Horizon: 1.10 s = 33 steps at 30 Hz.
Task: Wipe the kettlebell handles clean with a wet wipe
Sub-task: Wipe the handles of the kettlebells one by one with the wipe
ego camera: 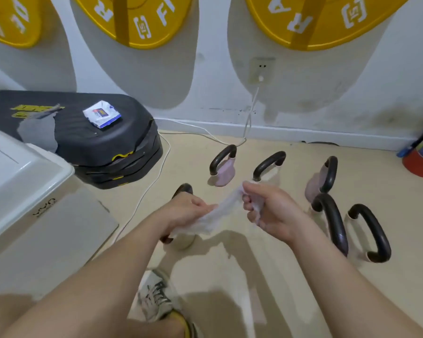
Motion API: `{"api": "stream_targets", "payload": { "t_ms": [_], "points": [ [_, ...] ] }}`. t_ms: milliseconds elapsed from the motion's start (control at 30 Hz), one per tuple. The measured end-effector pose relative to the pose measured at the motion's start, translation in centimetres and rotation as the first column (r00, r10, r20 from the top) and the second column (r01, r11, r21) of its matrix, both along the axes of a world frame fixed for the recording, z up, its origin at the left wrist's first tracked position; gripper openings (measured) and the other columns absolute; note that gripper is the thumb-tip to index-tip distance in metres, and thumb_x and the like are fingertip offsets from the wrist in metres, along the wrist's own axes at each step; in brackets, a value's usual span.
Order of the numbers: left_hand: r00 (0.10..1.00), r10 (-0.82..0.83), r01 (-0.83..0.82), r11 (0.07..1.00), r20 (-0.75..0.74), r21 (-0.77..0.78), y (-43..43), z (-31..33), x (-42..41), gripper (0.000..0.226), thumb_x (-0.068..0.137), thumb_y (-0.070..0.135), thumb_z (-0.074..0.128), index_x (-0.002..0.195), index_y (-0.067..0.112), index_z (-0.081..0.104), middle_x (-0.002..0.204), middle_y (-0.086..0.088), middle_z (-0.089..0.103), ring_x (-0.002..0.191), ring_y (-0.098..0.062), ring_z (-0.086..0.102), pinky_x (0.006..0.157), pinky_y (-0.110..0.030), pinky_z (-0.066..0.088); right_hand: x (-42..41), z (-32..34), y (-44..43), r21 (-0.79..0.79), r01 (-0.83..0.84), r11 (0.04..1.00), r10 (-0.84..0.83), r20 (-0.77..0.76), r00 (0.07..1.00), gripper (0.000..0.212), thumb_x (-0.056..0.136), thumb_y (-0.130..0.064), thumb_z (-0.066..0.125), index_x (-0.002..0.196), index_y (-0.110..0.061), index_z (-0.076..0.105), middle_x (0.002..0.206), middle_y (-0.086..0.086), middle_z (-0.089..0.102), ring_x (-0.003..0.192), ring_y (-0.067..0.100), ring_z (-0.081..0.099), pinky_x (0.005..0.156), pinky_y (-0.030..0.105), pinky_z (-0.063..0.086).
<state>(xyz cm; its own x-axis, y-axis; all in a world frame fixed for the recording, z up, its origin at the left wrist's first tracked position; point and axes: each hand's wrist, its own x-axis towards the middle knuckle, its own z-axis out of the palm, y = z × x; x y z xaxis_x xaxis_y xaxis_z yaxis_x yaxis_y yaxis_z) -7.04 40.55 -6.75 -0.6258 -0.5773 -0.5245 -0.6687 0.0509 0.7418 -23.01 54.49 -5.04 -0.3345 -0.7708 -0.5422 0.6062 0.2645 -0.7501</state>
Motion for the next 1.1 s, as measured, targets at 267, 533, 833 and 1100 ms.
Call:
{"api": "stream_targets", "payload": {
  "t_ms": [267, 533, 833, 1100],
  "points": [
    [0.933, -0.285, 0.216, 0.932, 0.219, 0.291, -10.7, 0.6, 6.3, 0.024, 0.084, 0.0, 0.067, 0.066, 0.014, 0.062, 0.059, 0.003, 0.06, 0.056, -0.012, 0.054, 0.051, -0.014, 0.042, 4.0, -7.9, -4.6, 0.07, 0.171, 0.983, -0.185, 0.432, 0.883, 0.009, 0.091, 0.002, 0.05, 0.086, -0.003, 0.055, 0.08, 0.013, 0.061, 0.076, 0.022, 0.059, 0.077, 0.027, 0.045],
    [0.9, 0.388, -0.217, 0.794, -0.2, 0.567, -11.4, -5.2, 10.7, 0.011, 0.088, 0.009, 0.062, 0.084, 0.017, 0.057, 0.073, -0.004, 0.058, 0.059, -0.015, 0.057, 0.055, -0.026, 0.055, 8.5, -14.1, -9.6, 0.271, 0.158, 0.95, -0.174, 0.037, 0.984, 0.004, 0.093, -0.008, 0.055, 0.096, -0.009, 0.057, 0.071, 0.006, 0.047, 0.046, 0.012, 0.034, 0.035, 0.018, 0.025],
    [0.891, 0.398, -0.427, 0.898, -0.217, -0.105, -8.7, -13.8, 14.9, 0.017, 0.091, 0.006, 0.061, 0.088, 0.023, 0.06, 0.082, 0.014, 0.057, 0.067, -0.001, 0.052, 0.052, -0.016, 0.042, 11.5, -17.1, -9.9, 0.293, 0.132, 0.947, 0.119, -0.702, 0.702, 0.031, 0.09, -0.021, 0.058, 0.07, -0.013, 0.036, 0.065, -0.002, 0.035, 0.056, 0.006, 0.031, 0.051, 0.019, 0.031],
    [0.856, 0.477, -0.516, 0.784, -0.197, -0.345, -10.3, -18.4, 10.9, 0.019, 0.078, 0.028, 0.075, 0.085, 0.04, 0.061, 0.103, 0.005, 0.046, 0.101, -0.011, 0.048, 0.082, -0.012, 0.037, 10.9, -16.8, -12.9, 0.41, 0.091, 0.908, 0.004, -0.227, 0.974, 0.005, 0.088, -0.015, 0.061, 0.084, -0.017, 0.058, 0.074, -0.003, 0.06, 0.063, 0.007, 0.054, 0.06, 0.023, 0.039]
  ]
}}
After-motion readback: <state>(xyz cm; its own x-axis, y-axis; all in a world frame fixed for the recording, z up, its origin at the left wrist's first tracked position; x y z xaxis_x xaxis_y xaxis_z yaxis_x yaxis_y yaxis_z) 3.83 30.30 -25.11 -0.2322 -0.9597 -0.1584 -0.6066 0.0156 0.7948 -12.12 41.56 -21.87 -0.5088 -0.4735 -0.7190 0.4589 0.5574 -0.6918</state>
